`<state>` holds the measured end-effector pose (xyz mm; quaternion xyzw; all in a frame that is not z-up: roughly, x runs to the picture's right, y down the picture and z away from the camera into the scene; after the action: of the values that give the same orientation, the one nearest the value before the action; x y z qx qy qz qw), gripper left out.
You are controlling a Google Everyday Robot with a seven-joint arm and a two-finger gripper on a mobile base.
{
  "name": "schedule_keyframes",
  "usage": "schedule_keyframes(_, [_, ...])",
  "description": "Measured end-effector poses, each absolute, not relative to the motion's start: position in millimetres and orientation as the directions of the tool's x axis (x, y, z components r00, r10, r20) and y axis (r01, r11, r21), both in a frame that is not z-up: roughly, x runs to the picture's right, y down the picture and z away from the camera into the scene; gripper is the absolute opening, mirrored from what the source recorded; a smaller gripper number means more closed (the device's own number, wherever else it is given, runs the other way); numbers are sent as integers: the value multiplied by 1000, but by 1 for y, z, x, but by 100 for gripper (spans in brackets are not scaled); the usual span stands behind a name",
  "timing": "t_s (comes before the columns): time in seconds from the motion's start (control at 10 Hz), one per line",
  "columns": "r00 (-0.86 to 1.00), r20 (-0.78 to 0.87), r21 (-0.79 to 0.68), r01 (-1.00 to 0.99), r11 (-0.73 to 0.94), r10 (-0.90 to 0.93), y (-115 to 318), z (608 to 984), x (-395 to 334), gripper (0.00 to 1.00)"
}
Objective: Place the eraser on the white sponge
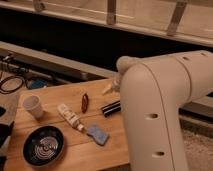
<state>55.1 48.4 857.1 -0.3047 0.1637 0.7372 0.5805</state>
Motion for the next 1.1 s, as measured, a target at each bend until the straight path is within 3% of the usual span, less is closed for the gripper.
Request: schedule_keyframes(1.1, [-247, -783, 47, -938, -342, 570, 87, 909, 96, 80])
